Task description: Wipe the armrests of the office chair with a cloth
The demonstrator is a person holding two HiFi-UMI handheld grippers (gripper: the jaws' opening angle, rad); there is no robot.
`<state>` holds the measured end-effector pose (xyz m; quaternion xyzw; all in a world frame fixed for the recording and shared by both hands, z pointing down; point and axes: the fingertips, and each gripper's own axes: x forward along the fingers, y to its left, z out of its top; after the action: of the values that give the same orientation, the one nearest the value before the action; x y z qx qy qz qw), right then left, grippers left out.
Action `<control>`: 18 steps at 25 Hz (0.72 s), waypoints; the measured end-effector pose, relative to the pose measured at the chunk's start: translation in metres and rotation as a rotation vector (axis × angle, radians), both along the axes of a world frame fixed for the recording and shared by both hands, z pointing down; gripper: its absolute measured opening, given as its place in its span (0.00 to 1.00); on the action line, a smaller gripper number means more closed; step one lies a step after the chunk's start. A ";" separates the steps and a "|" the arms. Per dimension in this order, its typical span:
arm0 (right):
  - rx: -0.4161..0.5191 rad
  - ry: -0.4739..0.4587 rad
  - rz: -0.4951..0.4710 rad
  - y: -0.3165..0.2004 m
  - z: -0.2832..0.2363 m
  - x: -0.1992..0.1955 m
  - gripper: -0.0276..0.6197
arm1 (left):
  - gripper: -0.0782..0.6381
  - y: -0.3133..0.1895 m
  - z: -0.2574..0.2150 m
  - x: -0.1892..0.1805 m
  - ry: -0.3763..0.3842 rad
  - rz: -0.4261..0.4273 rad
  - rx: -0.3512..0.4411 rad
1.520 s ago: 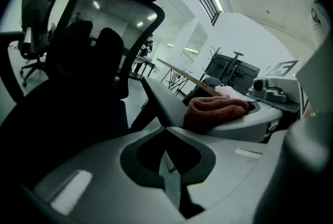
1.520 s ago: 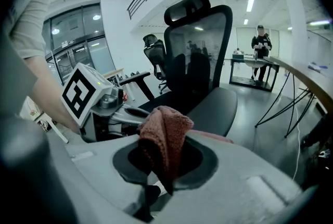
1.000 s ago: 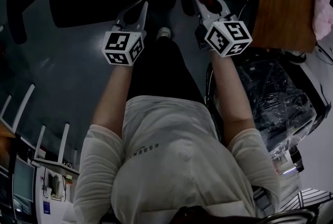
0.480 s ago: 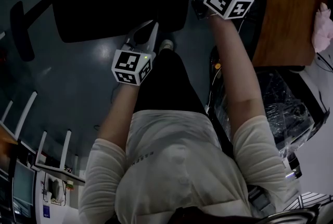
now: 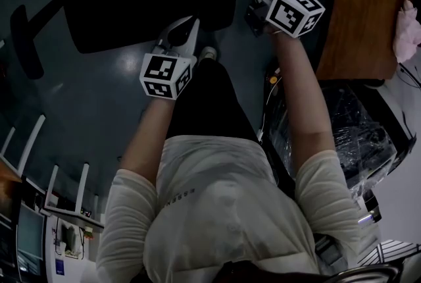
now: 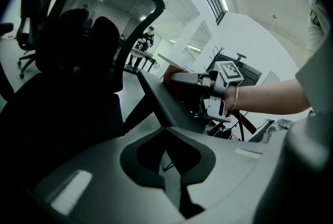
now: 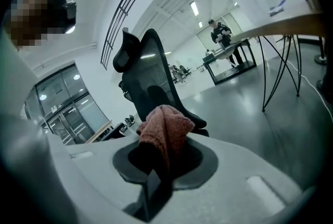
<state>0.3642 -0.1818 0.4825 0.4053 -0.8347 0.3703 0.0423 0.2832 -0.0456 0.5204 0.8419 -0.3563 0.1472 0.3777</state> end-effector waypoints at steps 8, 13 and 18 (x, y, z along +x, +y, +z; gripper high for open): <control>0.023 0.026 0.051 0.063 0.000 0.000 0.11 | 0.12 -0.003 0.000 0.000 -0.020 -0.017 0.026; 0.012 0.014 0.110 0.097 0.001 0.000 0.11 | 0.12 -0.003 -0.001 0.001 -0.038 -0.019 0.046; -0.010 -0.004 0.101 0.133 0.003 -0.005 0.11 | 0.12 -0.004 0.000 -0.001 -0.043 -0.050 0.064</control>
<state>0.3597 -0.0484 0.4859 0.4460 -0.8115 0.3767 0.0241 0.2825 -0.0494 0.5200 0.8410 -0.3898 0.1442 0.3462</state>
